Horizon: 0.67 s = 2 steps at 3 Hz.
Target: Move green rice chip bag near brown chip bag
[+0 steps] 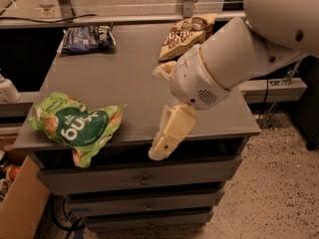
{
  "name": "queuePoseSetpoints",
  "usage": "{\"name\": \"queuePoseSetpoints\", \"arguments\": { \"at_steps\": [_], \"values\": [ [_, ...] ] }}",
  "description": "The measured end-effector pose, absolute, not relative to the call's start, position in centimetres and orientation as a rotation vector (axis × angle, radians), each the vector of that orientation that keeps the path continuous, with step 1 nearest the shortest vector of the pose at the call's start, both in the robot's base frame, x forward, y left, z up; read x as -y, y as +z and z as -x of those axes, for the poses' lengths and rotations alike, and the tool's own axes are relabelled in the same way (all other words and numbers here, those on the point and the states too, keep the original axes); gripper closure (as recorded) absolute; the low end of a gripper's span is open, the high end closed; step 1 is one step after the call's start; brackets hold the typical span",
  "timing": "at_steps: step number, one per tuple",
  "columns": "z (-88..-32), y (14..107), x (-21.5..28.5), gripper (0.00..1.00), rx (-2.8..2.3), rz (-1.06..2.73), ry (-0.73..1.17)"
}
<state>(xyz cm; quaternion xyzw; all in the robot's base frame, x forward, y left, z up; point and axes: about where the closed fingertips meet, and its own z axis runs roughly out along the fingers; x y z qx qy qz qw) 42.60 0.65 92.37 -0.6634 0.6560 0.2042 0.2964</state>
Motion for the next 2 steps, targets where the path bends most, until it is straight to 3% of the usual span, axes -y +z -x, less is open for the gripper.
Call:
{"name": "queuePoseSetpoints", "arguments": {
  "at_steps": [2],
  "values": [
    [-43.9, 88.4, -7.5, 0.0, -1.641, 1.703, 0.631]
  ]
}}
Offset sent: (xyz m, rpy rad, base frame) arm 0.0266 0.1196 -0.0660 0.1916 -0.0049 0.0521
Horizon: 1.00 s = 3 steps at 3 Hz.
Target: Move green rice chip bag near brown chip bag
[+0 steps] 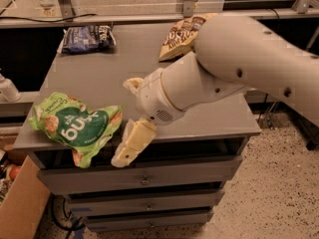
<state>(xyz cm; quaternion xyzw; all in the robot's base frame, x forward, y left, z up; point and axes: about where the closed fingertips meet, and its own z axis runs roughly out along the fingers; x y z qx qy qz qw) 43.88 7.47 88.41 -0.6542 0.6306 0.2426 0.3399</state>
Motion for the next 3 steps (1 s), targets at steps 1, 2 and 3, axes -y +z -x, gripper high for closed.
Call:
{"name": "queuePoseSetpoints", "arguments": {
  "at_steps": [1, 2, 3],
  "values": [
    [-44.8, 86.7, -11.8, 0.0, -1.626, 1.716, 0.667],
    [-45.7, 86.3, -15.4, 0.0, -1.641, 1.744, 0.681],
    [-45.4, 85.0, -18.5, 0.0, -1.682, 1.775, 0.691]
  ]
}}
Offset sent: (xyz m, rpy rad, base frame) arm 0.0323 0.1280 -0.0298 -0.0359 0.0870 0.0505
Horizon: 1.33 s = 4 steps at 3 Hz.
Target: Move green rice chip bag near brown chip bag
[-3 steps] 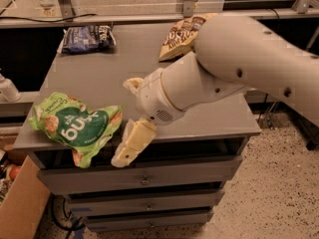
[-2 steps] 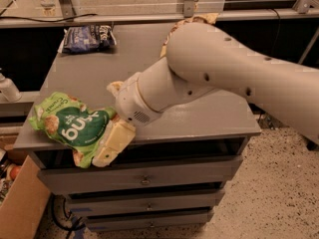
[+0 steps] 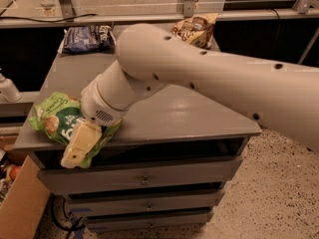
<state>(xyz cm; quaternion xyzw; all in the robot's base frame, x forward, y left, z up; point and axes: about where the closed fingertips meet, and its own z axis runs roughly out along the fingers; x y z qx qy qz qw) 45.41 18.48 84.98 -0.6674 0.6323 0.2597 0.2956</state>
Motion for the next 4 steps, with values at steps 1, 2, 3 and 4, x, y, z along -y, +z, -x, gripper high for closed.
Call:
{"name": "queuePoseSetpoints", "arguments": {
  "at_steps": [1, 2, 3, 4],
  "values": [
    [-44.76, 83.63, -20.18, 0.17, -1.709, 1.783, 0.708],
    [-44.36, 82.83, -20.58, 0.42, -1.733, 1.777, 0.714],
    [-44.29, 82.73, -20.11, 0.64, -1.746, 1.767, 0.707],
    [-44.29, 82.93, -20.11, 0.87, -1.746, 1.767, 0.707]
  ]
}}
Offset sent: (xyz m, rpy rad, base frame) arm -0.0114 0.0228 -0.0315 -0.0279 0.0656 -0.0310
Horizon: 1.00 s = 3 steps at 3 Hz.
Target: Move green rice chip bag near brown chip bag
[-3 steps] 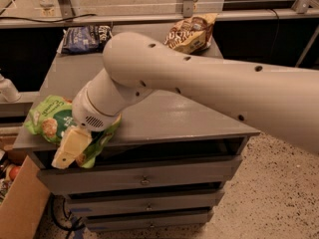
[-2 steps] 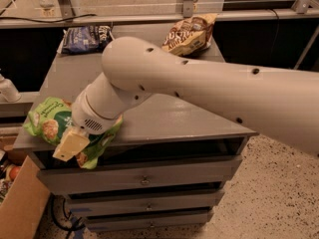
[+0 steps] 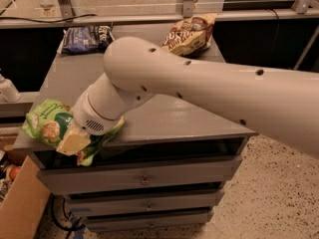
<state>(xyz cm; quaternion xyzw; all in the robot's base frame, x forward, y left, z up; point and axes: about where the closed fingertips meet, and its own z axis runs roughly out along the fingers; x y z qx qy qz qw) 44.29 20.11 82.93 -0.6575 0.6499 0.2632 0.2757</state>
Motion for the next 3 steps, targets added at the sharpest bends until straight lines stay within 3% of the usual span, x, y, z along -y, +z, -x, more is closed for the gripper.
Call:
{"name": "queuePoseSetpoints", "arguments": {
  "at_steps": [1, 2, 3],
  "values": [
    [-44.3, 83.0, -20.1, 1.0, -1.746, 1.767, 0.707],
    [-44.3, 83.0, -20.1, 1.0, -1.747, 1.767, 0.707],
    [-47.3, 88.6, -14.0, 1.0, -1.776, 1.696, 0.562]
  ]
}}
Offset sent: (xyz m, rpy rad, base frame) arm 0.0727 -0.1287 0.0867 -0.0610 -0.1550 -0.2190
